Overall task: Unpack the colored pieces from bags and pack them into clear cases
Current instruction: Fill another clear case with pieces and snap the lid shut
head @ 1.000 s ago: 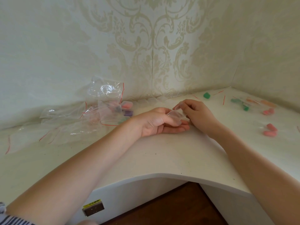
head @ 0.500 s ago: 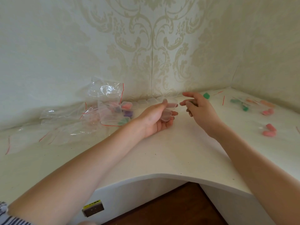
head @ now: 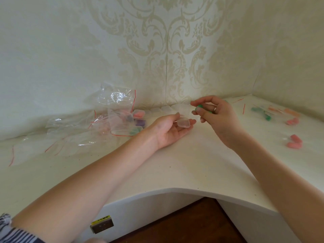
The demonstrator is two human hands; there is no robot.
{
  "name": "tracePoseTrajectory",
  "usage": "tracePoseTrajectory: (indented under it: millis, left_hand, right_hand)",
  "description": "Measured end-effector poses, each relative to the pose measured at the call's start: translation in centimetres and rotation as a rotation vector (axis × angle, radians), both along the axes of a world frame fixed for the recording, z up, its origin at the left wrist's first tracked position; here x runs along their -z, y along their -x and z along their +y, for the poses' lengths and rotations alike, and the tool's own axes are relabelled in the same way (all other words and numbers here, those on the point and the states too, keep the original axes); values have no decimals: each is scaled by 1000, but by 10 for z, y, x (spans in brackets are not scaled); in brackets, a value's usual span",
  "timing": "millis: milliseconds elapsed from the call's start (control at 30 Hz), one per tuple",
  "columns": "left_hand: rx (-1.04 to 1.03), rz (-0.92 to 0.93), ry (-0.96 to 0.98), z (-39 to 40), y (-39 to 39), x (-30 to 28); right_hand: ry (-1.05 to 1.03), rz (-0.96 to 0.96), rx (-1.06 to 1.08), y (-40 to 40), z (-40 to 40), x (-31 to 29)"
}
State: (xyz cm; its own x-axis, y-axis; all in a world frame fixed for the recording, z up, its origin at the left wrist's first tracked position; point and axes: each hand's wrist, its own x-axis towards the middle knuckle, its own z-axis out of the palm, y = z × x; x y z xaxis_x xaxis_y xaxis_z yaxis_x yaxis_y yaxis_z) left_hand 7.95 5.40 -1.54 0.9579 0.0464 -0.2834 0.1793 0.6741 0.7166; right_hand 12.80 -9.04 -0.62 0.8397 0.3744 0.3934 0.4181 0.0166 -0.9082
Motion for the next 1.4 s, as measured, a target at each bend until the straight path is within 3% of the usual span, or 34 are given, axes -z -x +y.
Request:
tracePoseTrajectory:
  millis: [233, 567, 833, 967, 1233, 1400]
  left_hand:
    - [110, -11, 15, -1, 2, 2]
    - [125, -51, 53, -1, 3, 4]
    - [122, -45, 57, 0, 3, 3]
    - [138, -72, 71, 1, 4, 2]
    - [90, -46, 6, -3, 6, 0]
    - [103, -13, 37, -4, 5, -2]
  right_hand:
    - [333, -223, 14, 8, 10, 13]
    - [398, -220, -22, 12, 12, 12]
    - [338, -233, 19, 14, 12, 12]
    - [211, -229, 69, 13, 11, 8]
    - [52, 13, 16, 8, 10, 3]
    - [10, 23, 7, 2, 10, 7]
